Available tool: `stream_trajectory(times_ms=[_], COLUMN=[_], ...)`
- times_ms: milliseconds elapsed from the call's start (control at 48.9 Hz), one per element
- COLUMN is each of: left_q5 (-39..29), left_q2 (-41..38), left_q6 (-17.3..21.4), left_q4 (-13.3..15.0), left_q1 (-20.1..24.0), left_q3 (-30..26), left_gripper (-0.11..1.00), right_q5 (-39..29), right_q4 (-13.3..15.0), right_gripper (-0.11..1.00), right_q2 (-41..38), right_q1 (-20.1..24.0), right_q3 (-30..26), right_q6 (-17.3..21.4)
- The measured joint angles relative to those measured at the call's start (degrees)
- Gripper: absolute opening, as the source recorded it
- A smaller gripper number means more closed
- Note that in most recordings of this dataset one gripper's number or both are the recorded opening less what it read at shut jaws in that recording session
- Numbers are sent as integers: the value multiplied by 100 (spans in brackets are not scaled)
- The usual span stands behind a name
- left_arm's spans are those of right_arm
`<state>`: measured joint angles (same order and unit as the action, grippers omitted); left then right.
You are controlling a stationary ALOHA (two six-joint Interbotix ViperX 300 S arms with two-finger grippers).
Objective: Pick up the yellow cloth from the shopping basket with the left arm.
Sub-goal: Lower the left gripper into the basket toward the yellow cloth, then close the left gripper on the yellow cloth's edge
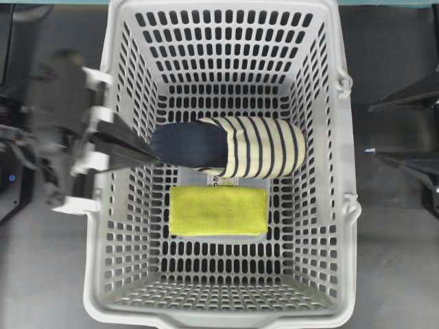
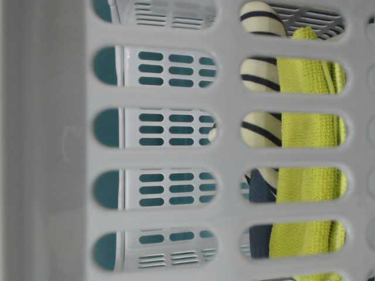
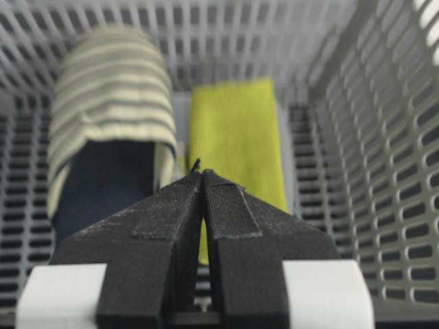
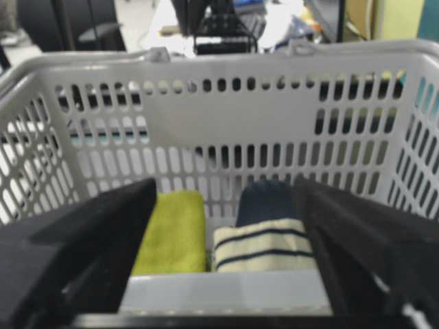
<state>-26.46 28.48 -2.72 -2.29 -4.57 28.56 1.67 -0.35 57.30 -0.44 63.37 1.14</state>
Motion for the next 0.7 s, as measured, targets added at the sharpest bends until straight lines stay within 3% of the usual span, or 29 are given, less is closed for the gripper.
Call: stream_trajectory(times_ms=[82,143,368,450,573,696], left_q5=[-396,-773,-1802,-1995,-2171,-2268], left_q2=[-369,-686,-1731,-2092,-2689,-3182], left_q6=[-70,-70,-53,-44,-88,-70], left_q4=[-9,-9,-9,-9,0,0], left_q1=[-26,-44,-141,-237,-360,-431], left_q3=[-316,-615,-1644,-2013,-2487,-2602], left_gripper=[1,8,70,87,88,87], right_q5=[-18,-18,-18,-18,-18,-18], right_q4=[0,0,0,0,0,0], right_gripper=[76,73,73,73,73,73], right_q2=[-9,9,70,79,97,97], right_q1=[0,0,0,0,0,-18], right_q3=[9,0,9,0,9,9], right_q6=[0,0,0,0,0,0])
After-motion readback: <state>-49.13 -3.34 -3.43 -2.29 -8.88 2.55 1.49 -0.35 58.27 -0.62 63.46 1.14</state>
